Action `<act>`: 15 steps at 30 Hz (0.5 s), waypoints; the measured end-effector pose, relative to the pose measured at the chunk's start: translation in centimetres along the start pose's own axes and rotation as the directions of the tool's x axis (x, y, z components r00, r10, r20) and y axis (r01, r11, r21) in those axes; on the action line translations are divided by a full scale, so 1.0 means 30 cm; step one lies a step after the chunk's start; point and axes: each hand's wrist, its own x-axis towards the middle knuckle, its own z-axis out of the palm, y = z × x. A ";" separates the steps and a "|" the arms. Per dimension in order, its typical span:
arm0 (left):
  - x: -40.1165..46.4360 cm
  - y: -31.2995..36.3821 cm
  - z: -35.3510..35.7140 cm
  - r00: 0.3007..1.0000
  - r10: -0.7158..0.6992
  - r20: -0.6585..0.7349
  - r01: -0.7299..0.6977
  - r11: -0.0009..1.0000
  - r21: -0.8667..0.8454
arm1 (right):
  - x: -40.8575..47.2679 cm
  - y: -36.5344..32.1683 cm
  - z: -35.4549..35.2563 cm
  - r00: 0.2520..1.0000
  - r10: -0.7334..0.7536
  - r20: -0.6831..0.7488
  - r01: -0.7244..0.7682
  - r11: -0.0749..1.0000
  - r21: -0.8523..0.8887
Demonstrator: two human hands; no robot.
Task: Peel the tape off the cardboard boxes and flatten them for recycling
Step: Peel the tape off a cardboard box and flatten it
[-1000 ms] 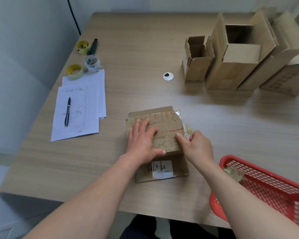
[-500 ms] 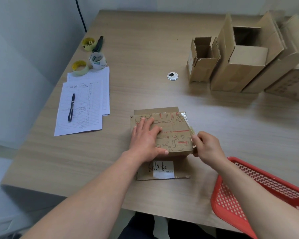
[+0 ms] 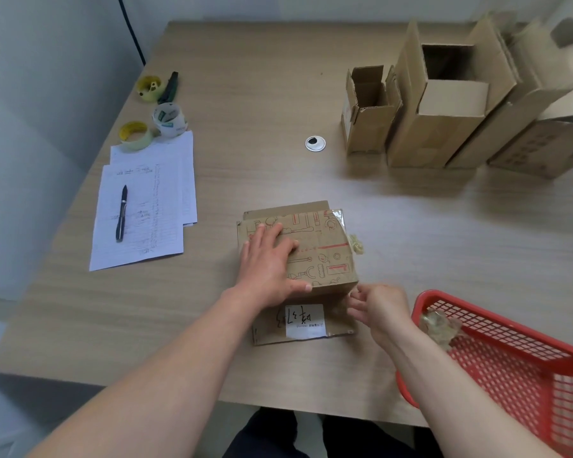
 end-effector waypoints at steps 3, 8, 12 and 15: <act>-0.004 0.004 0.002 1.000 0.002 -0.004 -0.002 1.000 0.003 | -0.012 0.004 0.003 0.991 0.130 0.039 -0.134 0.986 0.098; -0.006 0.003 0.001 1.000 0.004 -0.007 -0.004 1.000 0.001 | -0.015 -0.014 0.014 0.964 0.238 0.123 -0.257 0.949 0.183; -0.007 0.005 0.001 1.000 0.007 -0.005 -0.007 1.000 0.003 | -0.013 -0.023 0.011 0.963 0.241 0.124 -0.264 0.938 0.226; -0.008 0.004 -0.001 1.000 0.008 0.002 -0.008 1.000 0.002 | -0.009 -0.027 0.003 0.963 0.245 0.114 -0.265 0.937 0.228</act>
